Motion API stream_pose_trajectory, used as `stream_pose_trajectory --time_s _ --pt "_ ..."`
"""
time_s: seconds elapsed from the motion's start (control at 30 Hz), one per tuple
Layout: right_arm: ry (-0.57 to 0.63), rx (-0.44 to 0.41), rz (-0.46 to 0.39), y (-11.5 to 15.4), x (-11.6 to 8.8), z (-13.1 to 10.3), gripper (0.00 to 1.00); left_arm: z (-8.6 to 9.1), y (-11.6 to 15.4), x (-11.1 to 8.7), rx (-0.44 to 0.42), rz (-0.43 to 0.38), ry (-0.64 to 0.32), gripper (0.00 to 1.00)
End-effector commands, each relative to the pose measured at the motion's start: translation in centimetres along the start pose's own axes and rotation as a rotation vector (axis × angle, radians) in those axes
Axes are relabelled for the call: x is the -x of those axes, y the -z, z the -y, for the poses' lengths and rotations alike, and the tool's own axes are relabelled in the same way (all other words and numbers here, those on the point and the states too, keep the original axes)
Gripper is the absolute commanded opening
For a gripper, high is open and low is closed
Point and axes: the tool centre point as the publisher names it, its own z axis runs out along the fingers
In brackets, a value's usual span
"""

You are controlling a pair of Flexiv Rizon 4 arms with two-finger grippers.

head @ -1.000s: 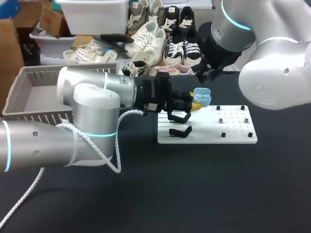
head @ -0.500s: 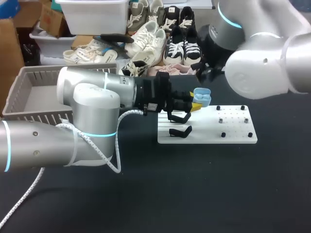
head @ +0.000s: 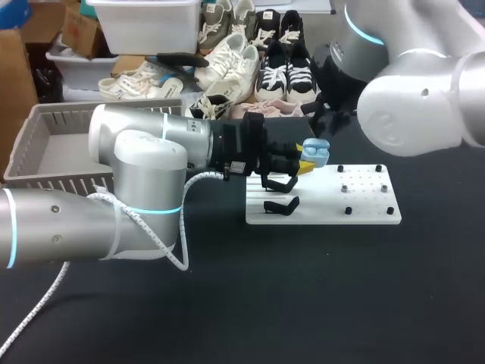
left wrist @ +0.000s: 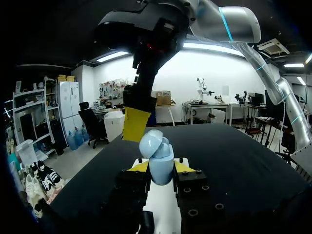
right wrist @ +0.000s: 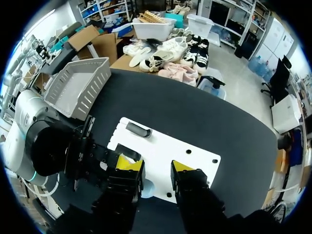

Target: Pick up each earbud case from the left stands, insert the matching earbuds, close the lid, and place the case in the box.

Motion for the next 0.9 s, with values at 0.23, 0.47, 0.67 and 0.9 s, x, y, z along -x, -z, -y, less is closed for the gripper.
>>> stream_pose_trajectory --time_s 0.23,0.47,0.67,0.9 --pt "-0.030 -0.006 0.087 2.7 -1.9 -0.6 0.32 0.1 0.0 0.0 0.005 0.002 -0.001 0.00" --pt "-0.218 0.045 0.149 4.8 -4.5 1.4 0.33 0.1 0.0 0.0 0.005 0.002 -0.001 0.00" --pt "-0.304 0.037 0.084 3.7 -7.4 2.5 0.33 -2.2 4.3 1.1 0.053 -0.009 -0.052 0.00" --pt "-0.379 0.005 0.049 3.7 -9.2 3.2 0.33 -4.5 10.5 0.8 0.145 -0.068 -0.071 0.00"
